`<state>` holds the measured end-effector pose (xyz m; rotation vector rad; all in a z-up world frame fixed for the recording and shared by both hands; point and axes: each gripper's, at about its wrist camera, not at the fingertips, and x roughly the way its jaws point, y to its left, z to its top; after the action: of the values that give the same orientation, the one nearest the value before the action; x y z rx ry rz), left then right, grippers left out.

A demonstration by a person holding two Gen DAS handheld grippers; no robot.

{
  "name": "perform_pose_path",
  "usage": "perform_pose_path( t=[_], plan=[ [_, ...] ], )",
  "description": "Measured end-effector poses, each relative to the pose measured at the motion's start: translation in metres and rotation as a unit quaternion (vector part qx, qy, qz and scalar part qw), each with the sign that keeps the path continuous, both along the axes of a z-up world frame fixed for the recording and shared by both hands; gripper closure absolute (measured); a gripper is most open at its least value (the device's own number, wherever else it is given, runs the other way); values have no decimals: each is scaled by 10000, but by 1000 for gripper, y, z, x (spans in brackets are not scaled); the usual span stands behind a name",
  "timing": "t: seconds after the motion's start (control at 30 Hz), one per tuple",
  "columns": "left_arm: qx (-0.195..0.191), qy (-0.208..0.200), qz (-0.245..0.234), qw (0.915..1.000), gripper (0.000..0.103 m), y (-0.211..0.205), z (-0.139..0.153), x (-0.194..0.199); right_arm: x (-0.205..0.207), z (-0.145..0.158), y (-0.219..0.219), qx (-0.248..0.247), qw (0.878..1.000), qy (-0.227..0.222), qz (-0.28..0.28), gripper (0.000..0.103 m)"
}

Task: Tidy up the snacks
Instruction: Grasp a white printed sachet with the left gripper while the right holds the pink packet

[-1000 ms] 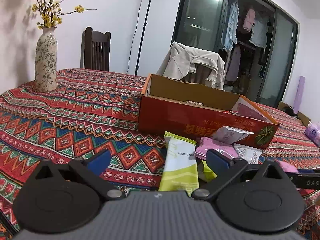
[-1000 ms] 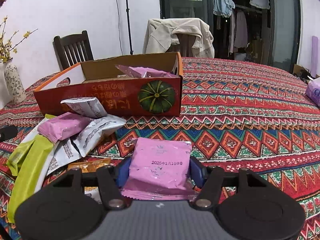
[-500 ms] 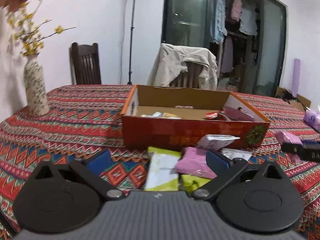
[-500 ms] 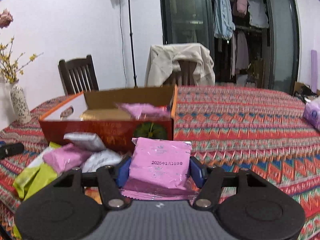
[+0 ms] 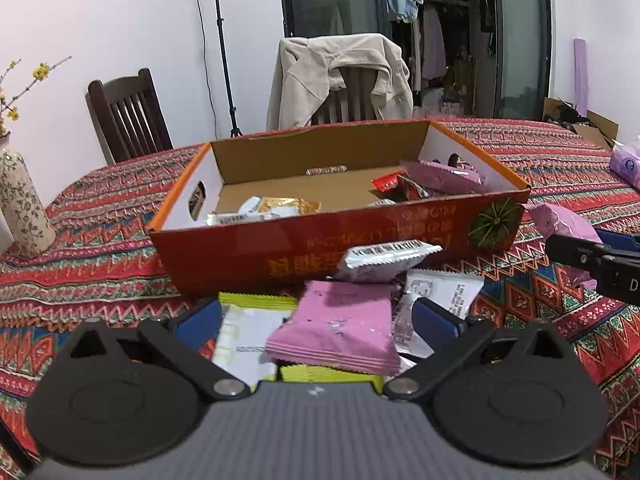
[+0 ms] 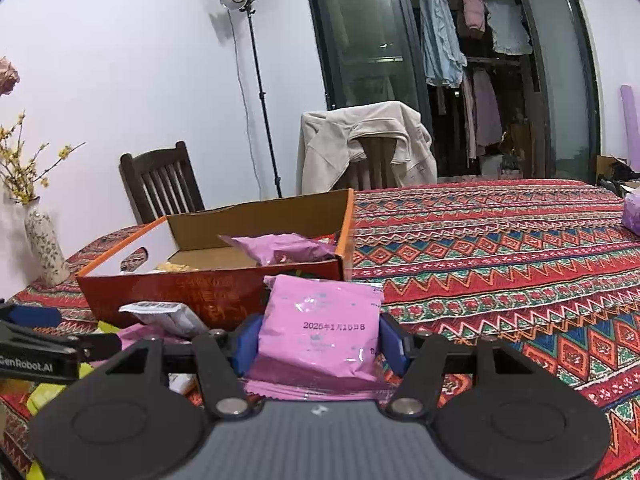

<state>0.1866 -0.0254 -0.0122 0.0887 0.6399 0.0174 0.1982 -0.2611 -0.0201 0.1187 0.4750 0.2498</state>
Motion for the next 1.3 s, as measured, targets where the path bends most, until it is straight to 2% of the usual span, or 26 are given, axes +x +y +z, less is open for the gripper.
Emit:
perform_pose_path(
  t=[0.37, 0.63, 0.77, 0.87, 0.93, 0.97, 1.03, 1.1, 1.2, 1.23, 1.3],
  plan=[
    [252, 150, -86, 9995, 0, -17, -5, 11, -7, 1, -4, 71, 9999, -90, 54, 42],
    [258, -79, -380, 9989, 0, -39, 7, 4, -7, 0, -8, 124, 9999, -64, -70, 42],
    [300, -61, -571, 9979, 1, -56, 6, 6, -6, 0, -12, 168, 9998, -21, -144, 42],
    [355, 61, -814, 9960, 13, -70, 2, 10, -4, -1, -16, 217, 9995, 11, -235, 42],
    [561, 113, -956, 9938, 29, -81, -5, 13, -3, -2, -19, 294, 9992, 57, -250, 42],
    [675, 160, -978, 9928, 34, -86, -9, 15, -4, -2, -19, 321, 9992, 58, -249, 42],
    [760, 322, -979, 9918, 49, -92, -18, 21, -5, -1, -21, 388, 9990, 16, -218, 42],
    [774, 495, -936, 9914, 56, -95, -26, 28, -6, -1, -22, 422, 9990, -6, -168, 42],
    [841, 466, -784, 9923, 59, -97, -30, 34, -7, -1, -22, 437, 9990, 0, -90, 42],
    [805, 460, -725, 9930, 67, -96, -30, 35, -8, -1, -22, 453, 9989, -18, -69, 42],
    [736, 457, -631, 9942, 75, -93, -28, 36, -8, -1, -22, 473, 9989, -22, -54, 42]
  ],
)
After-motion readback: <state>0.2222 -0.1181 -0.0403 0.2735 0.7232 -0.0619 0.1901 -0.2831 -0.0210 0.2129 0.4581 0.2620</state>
